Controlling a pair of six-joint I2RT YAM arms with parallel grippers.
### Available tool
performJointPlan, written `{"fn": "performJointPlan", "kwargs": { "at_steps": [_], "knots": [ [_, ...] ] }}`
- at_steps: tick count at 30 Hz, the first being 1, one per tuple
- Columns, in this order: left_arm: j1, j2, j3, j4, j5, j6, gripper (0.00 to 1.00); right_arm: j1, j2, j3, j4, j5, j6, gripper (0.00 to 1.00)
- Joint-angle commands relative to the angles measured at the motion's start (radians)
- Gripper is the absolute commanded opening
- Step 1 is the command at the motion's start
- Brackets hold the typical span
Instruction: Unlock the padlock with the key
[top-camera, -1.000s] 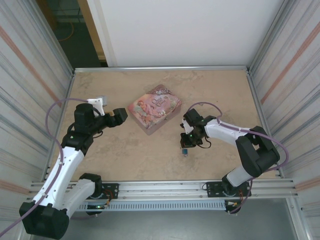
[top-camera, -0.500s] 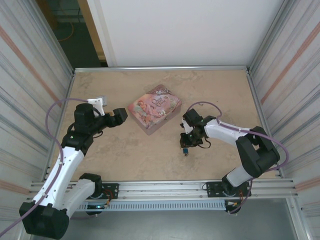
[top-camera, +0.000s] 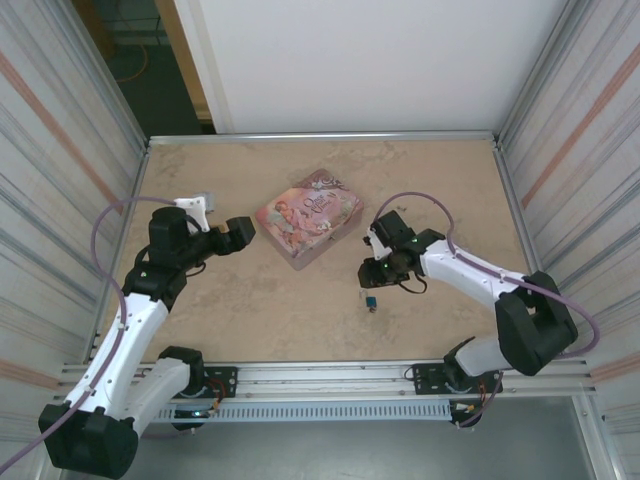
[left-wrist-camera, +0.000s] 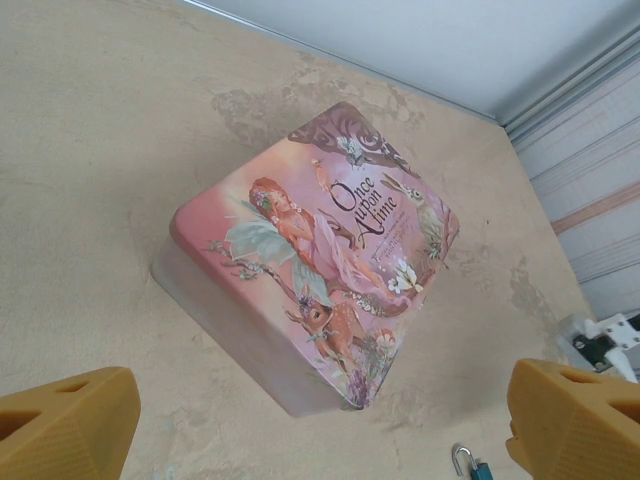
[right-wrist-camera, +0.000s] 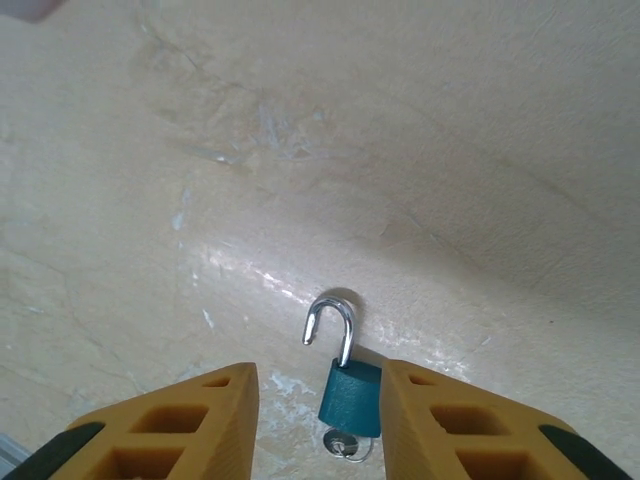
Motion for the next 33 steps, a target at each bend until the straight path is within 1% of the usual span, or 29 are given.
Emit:
{"fn": "performJointPlan", "kwargs": {
  "at_steps": [1,8,15,19,21,27,33],
  "knots": [
    [0.01,-0.019,0.0,-0.007,-0.002,0.022,0.95,0.001,-0.058,0.044,-0.03,0.036,-0.03,0.39],
    [0.01,-0.031,0.002,-0.019,-0.02,0.022,0.95,-0.041,-0.147,0.054,0.017,0.063,-0.047,0.46],
    [0.009,-0.043,0.005,-0.031,-0.039,0.026,0.96,-0.113,-0.261,0.001,0.115,0.07,-0.041,0.54],
    [0.011,-0.045,0.012,-0.043,-0.053,0.034,0.96,-0.176,-0.341,-0.057,0.171,0.062,-0.026,0.61],
    [0.011,-0.047,0.015,-0.051,-0.067,0.037,0.96,-0.216,-0.377,-0.092,0.197,0.04,-0.019,0.63],
    [0.011,-0.087,-0.011,-0.06,-0.175,0.025,0.96,-0.348,-0.485,-0.176,0.247,-0.006,-0.004,0.72],
    [0.011,-0.14,-0.047,-0.078,-0.322,0.026,0.99,-0.467,-0.555,-0.226,0.284,0.022,-0.007,0.93]
  ]
}}
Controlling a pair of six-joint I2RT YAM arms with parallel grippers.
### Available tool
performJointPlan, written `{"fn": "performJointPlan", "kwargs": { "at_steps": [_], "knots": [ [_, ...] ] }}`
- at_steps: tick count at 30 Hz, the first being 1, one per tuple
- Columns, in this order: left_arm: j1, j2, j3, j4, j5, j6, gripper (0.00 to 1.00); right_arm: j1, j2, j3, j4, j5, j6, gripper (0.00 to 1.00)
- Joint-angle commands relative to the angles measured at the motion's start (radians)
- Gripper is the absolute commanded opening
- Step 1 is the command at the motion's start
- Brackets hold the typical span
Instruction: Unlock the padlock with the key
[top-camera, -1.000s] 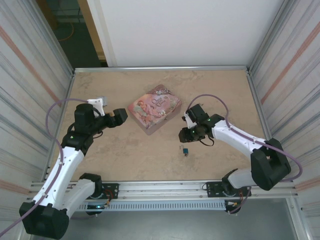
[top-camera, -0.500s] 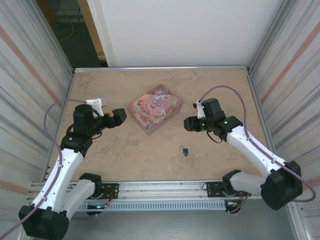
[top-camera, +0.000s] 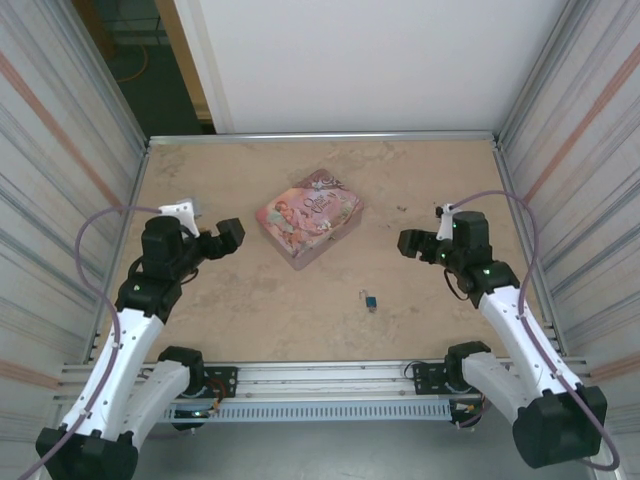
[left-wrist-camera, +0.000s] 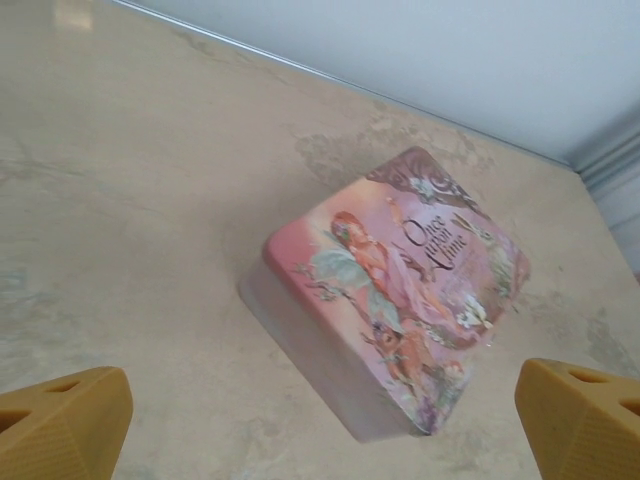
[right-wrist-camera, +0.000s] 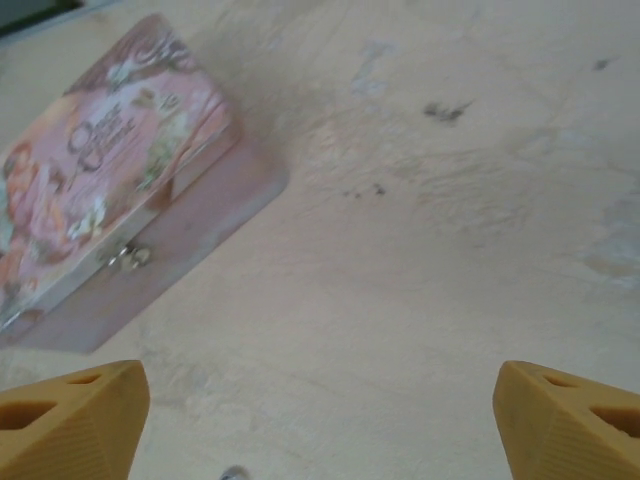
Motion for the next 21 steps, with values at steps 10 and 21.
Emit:
{"fn": "performJointPlan", "kwargs": {
  "at_steps": [10,21],
  "knots": [
    [0.021,-0.023,-0.045,-0.025,-0.34,0.062,0.99,-0.204,-0.05,-0.108,0.203,0.063,-0.032,0.99],
    [0.022,0.088,-0.103,0.231,-0.532,0.238,0.99,-0.251,0.008,-0.28,0.536,0.179,-0.195,0.99]
  ]
}}
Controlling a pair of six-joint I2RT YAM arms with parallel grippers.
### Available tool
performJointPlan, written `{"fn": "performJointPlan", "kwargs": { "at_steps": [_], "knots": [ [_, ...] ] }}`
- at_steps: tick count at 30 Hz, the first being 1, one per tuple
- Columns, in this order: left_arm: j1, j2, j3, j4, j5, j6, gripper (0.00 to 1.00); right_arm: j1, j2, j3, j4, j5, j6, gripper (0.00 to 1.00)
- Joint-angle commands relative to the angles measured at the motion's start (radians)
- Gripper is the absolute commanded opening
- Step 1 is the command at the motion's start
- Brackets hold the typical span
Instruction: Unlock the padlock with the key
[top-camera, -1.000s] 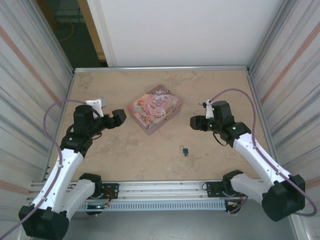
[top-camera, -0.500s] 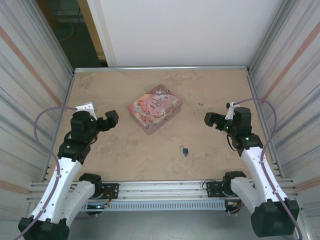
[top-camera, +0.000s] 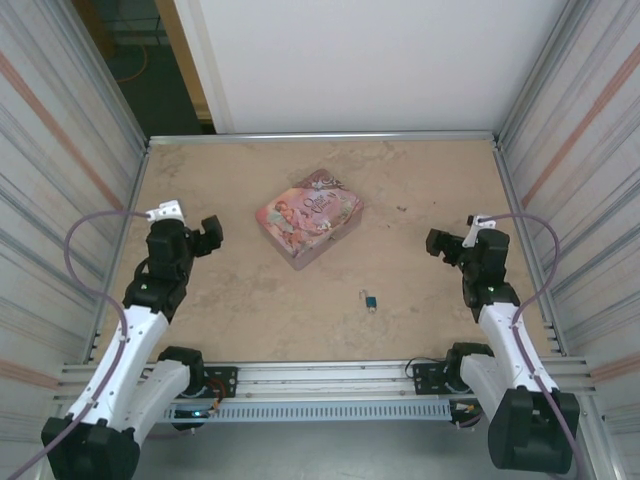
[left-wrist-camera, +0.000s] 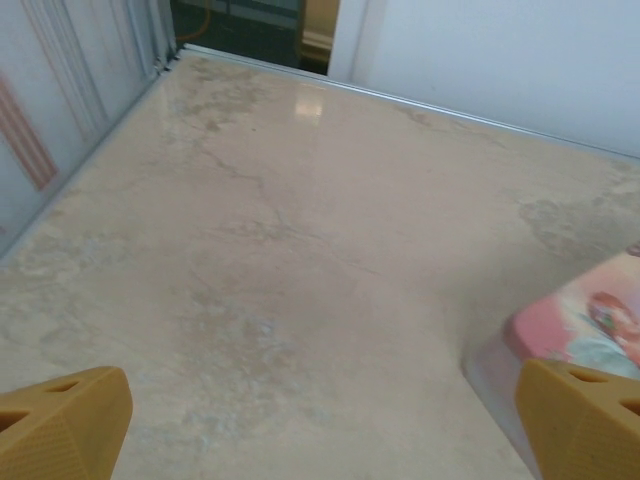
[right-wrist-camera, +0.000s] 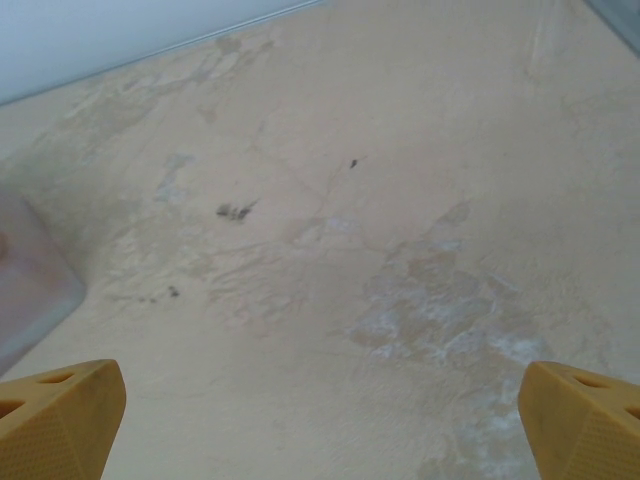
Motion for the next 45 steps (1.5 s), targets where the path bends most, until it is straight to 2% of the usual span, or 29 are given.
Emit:
{"fn": "performJointPlan", "kwargs": {
  "at_steps": [1,5,13,24,28,31,38,45],
  "knots": [
    [0.005,0.049,-0.03,0.125,-0.111,0.097,0.99,-0.018,0.046,-0.047,0.192,0.065,-0.081,0.99],
    [0.006,0.123,-0.079,0.234,-0.125,0.173,0.99,-0.028,0.154,-0.117,0.401,0.066,-0.086,0.99],
    [0.006,0.248,-0.144,0.386,-0.107,0.209,0.99,-0.024,0.384,-0.112,0.638,0.013,-0.098,0.99],
    [0.006,0.306,-0.193,0.504,-0.09,0.261,0.99,-0.016,0.685,-0.142,1.042,-0.046,-0.12,0.99],
    [0.006,0.322,-0.196,0.527,-0.081,0.279,0.99,-0.014,0.678,-0.088,0.925,-0.055,-0.129,0.99],
    [0.006,0.341,-0.196,0.545,-0.076,0.292,0.99,-0.007,0.689,0.007,0.755,-0.026,-0.128,0.99],
    [0.013,0.389,-0.196,0.595,-0.064,0.305,0.99,0.007,0.688,0.004,0.757,-0.002,-0.131,0.99],
    [0.043,0.466,-0.179,0.655,0.053,0.295,0.99,0.013,0.686,0.002,0.759,0.009,-0.137,0.99]
  ]
}}
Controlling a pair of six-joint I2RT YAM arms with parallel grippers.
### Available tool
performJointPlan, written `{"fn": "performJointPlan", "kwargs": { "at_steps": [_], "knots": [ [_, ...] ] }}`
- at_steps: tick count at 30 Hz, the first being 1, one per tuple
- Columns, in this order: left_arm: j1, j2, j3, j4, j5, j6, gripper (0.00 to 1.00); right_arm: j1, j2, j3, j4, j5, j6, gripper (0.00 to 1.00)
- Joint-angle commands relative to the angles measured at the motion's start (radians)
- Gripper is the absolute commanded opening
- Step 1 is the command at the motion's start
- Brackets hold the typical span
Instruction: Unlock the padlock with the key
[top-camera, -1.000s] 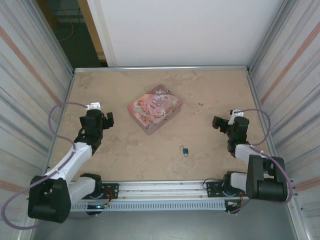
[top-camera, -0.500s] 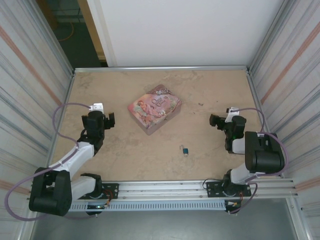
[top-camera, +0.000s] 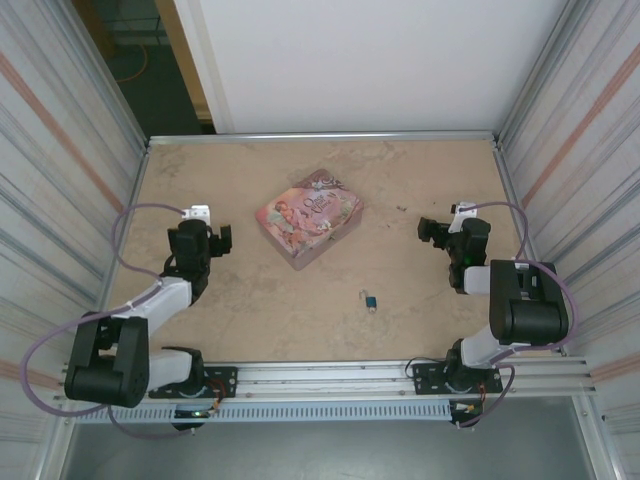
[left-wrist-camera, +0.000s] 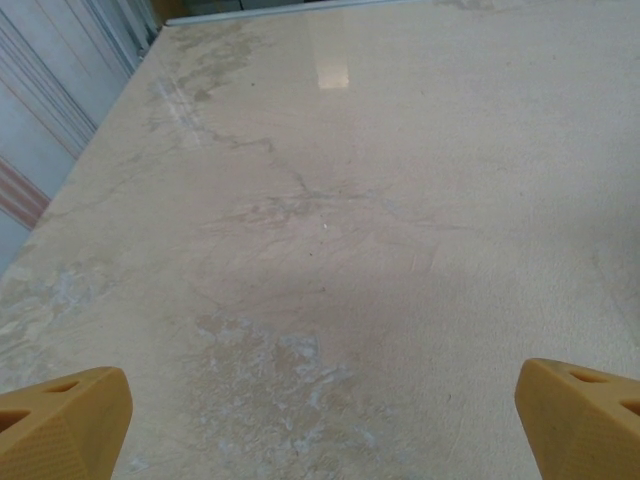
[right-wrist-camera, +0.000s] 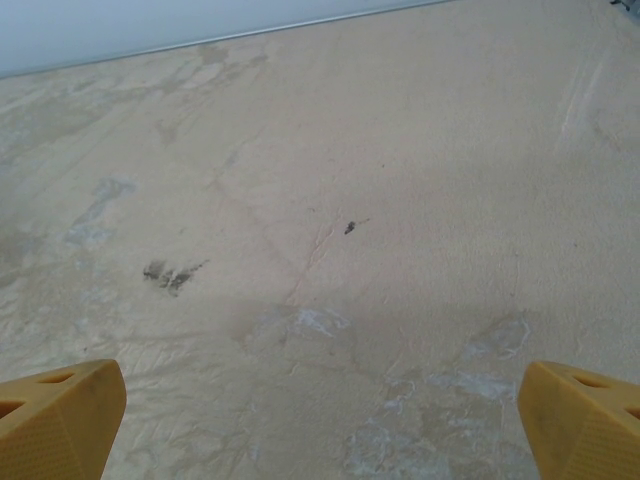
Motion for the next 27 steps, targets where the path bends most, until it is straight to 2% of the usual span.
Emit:
{"fn": "performJointPlan", "kwargs": {
  "at_steps": [1,14,24,25,27],
  "knots": [
    [0.01,0.026,0.012,0.072,0.076,0.011,0.99,0.009,0.004,0.003,-0.008,0.023,-0.034,0.99],
    [0.013,0.112,-0.038,0.29,0.147,0.101,0.99,0.008,0.005,0.003,-0.009,0.019,-0.034,0.99],
    [0.08,0.255,-0.138,0.603,0.226,0.068,0.99,0.008,0.005,0.004,-0.009,0.019,-0.034,0.99],
    [0.08,0.266,-0.134,0.618,0.22,0.069,0.99,0.008,0.004,0.003,-0.009,0.019,-0.034,0.99],
    [0.089,0.251,-0.095,0.512,0.208,0.046,0.99,0.007,0.005,0.003,-0.009,0.02,-0.034,0.99]
  ]
}}
